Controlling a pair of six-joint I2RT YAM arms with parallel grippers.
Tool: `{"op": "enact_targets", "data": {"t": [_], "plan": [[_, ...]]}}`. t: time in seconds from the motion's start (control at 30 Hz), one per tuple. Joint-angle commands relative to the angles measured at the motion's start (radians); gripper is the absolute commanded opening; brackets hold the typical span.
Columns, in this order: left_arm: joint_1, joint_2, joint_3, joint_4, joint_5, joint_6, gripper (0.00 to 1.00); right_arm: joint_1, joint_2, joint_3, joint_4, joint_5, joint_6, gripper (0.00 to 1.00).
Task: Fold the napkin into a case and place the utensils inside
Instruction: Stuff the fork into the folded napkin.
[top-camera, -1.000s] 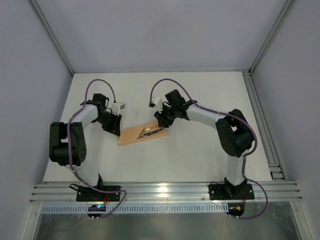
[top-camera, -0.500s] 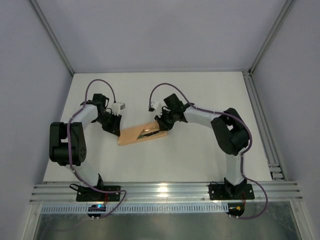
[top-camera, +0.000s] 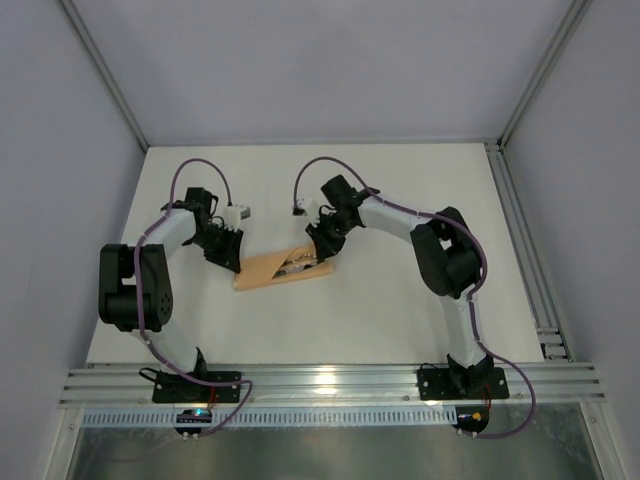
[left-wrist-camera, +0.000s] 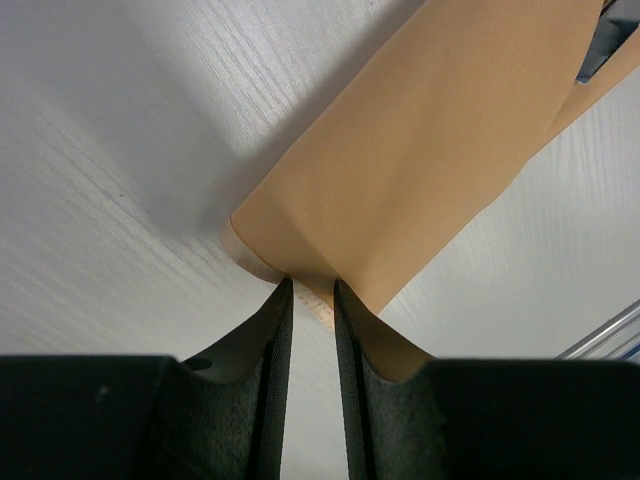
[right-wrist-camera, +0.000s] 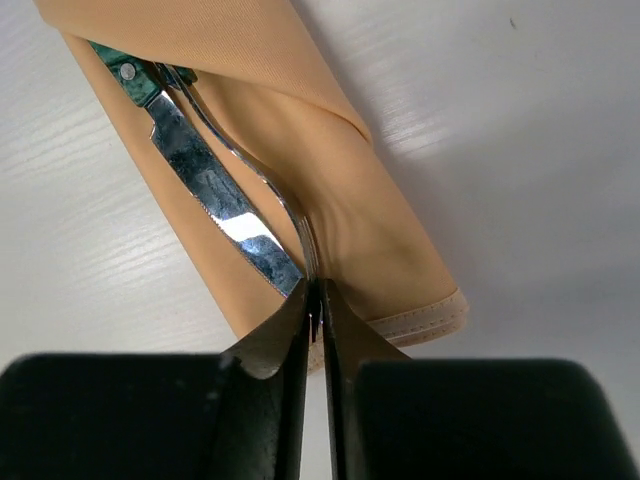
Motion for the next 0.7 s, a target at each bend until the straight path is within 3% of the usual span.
{"op": "enact_targets", "data": {"t": [0.0, 0.27, 0.67], "plan": [[0.005, -0.02, 0.017, -0.013, 0.017, 0.015, 0.25, -0.012, 0.05, 0.068, -0.129, -0.009, 0.01, 0.14], [0.007, -0.015, 0.014, -0.013, 0.019, 0.015, 0.25, -0.02, 0.016, 0.067, -0.023, 0.041, 0.085, 0.28], [0.005, -0.02, 0.022, -0.02, 0.025, 0.014, 0.25, -0.018, -0.024, 0.07, -0.028, 0.038, 0.131, 0.25]]}}
